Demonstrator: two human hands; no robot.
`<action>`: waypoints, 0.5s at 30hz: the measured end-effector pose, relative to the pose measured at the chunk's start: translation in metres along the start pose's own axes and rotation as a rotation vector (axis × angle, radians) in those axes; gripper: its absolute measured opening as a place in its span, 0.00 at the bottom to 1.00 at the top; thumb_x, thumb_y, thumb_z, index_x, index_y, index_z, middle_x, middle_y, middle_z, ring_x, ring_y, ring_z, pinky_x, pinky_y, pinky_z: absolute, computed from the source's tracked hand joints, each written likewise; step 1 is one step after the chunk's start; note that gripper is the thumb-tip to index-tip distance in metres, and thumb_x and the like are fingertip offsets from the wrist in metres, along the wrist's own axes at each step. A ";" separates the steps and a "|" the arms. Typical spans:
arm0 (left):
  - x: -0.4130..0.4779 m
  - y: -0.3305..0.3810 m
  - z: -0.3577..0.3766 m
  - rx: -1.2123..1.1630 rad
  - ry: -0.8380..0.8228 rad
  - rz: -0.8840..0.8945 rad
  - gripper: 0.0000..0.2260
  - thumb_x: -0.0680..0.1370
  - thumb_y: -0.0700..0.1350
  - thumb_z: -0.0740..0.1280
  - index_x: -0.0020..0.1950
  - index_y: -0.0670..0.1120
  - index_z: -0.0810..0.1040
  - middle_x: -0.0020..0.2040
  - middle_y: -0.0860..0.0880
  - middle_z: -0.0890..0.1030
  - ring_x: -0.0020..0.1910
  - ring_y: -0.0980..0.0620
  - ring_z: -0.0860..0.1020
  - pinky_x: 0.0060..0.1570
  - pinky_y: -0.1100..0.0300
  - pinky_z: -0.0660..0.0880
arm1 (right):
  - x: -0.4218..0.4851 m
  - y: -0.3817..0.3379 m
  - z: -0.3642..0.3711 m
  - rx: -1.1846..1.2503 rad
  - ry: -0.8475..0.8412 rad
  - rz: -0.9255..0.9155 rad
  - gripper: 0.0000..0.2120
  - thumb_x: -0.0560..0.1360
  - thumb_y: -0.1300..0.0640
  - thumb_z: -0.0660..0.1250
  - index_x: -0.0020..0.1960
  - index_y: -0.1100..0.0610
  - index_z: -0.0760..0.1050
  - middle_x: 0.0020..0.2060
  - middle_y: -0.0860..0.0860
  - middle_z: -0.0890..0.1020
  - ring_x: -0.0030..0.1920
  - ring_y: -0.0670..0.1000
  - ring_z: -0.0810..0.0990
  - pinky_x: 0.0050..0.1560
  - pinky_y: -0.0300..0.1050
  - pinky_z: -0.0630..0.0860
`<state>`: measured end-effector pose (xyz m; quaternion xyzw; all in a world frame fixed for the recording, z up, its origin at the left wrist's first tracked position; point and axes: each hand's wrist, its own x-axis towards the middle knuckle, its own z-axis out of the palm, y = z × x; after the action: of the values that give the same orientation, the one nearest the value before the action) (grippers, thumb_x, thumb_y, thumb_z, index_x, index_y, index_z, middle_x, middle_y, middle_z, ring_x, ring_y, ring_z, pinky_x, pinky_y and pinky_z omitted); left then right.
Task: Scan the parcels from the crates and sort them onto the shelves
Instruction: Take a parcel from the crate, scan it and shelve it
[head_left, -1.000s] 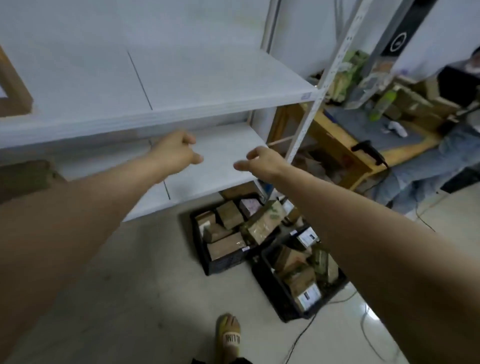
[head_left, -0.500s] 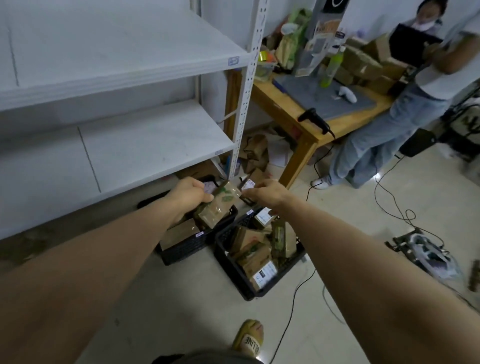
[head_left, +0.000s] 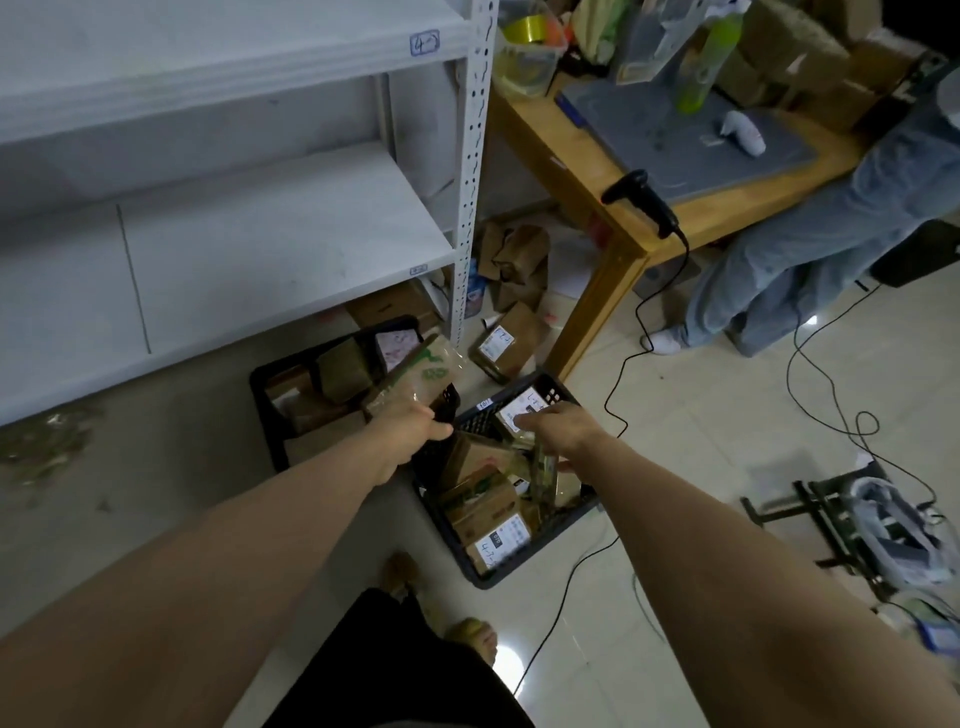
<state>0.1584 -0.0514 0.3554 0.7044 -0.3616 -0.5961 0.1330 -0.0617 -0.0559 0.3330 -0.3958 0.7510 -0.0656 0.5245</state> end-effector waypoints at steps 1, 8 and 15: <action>0.009 0.002 0.002 -0.019 0.000 -0.017 0.22 0.80 0.42 0.71 0.73 0.42 0.72 0.71 0.43 0.72 0.69 0.44 0.71 0.60 0.54 0.72 | 0.018 0.009 0.001 0.004 0.002 0.002 0.33 0.60 0.30 0.72 0.59 0.48 0.79 0.60 0.53 0.82 0.58 0.55 0.79 0.66 0.59 0.74; 0.078 0.018 0.017 -0.062 -0.061 -0.148 0.25 0.80 0.45 0.72 0.74 0.42 0.71 0.72 0.42 0.72 0.70 0.42 0.71 0.65 0.51 0.74 | 0.050 0.001 -0.012 0.100 -0.022 0.083 0.21 0.79 0.53 0.71 0.69 0.57 0.74 0.60 0.53 0.78 0.55 0.51 0.78 0.44 0.41 0.72; 0.159 -0.006 0.038 0.105 -0.131 -0.257 0.26 0.80 0.45 0.71 0.75 0.39 0.69 0.73 0.41 0.72 0.69 0.42 0.72 0.58 0.53 0.73 | 0.145 0.030 0.010 0.079 -0.083 0.207 0.10 0.76 0.51 0.73 0.53 0.56 0.80 0.49 0.55 0.82 0.47 0.52 0.81 0.51 0.48 0.81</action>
<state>0.1292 -0.1441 0.2241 0.7106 -0.3071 -0.6330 -0.0055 -0.0889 -0.1291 0.2065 -0.2975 0.7623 -0.0243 0.5743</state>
